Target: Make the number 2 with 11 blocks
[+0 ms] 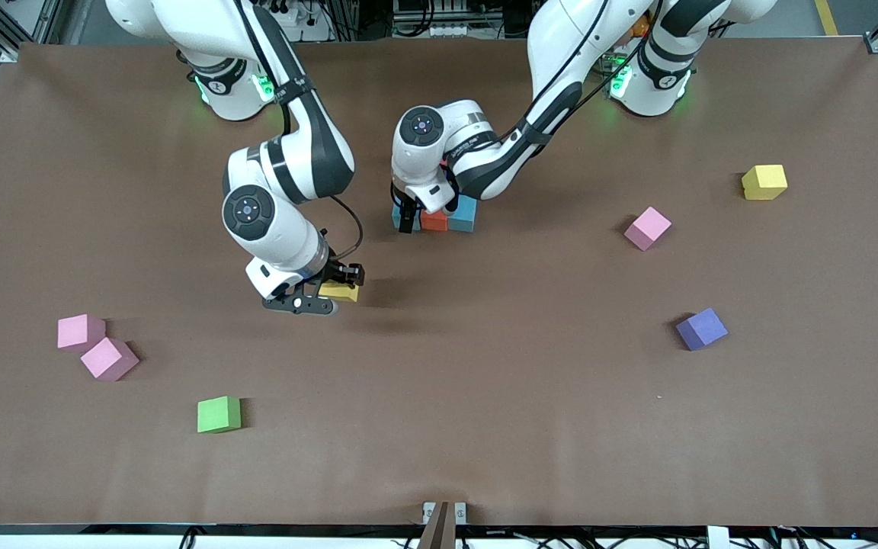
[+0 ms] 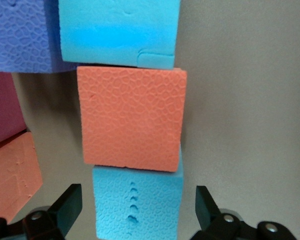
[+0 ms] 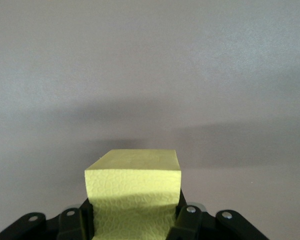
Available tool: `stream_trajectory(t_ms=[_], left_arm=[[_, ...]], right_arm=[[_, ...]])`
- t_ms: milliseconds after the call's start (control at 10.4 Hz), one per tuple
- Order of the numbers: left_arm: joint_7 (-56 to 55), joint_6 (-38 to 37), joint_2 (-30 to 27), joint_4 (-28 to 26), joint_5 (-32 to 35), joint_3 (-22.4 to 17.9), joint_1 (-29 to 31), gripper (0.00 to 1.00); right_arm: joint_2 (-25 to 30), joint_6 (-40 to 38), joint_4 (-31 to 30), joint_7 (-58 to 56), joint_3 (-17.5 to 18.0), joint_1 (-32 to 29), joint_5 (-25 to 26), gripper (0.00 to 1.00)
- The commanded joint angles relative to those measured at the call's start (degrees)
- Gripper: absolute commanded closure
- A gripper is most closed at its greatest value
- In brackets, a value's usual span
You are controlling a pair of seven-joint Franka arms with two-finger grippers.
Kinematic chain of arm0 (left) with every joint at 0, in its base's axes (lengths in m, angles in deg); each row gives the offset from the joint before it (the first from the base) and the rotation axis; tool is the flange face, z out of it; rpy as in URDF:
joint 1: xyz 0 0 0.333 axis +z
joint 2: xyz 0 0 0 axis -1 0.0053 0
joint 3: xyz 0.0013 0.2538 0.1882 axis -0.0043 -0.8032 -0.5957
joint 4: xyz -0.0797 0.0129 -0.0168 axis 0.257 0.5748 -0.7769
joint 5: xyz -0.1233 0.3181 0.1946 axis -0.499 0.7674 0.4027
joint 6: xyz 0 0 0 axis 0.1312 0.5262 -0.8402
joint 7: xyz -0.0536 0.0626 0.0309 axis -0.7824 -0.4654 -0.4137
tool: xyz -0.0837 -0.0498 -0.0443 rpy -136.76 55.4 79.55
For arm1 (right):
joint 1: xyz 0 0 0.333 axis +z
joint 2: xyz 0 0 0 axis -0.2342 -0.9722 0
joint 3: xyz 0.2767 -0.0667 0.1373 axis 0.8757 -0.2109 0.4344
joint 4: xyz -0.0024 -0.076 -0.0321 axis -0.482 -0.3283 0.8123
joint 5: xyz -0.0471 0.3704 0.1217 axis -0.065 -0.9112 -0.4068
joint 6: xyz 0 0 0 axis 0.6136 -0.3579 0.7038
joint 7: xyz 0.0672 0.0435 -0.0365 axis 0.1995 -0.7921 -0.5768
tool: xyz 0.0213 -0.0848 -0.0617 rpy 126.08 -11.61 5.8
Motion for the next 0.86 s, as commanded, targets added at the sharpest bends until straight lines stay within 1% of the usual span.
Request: stream_trajectory(t_ms=[0, 769], left_arm=[[-0.6, -3.5, -1.2, -0.6, 4.5, 1.2, 0.4, 0.00], [-0.5, -6.9, -4.3, -0.5, 4.9, 1.8, 1.8, 0.00]], right_arm=[[0.1, 1.0, -0.6, 1.9, -0.3, 1.1, -1.4, 0.64], [0.0, 0.9, -0.7, 1.9, -0.3, 1.2, -1.4, 0.64]])
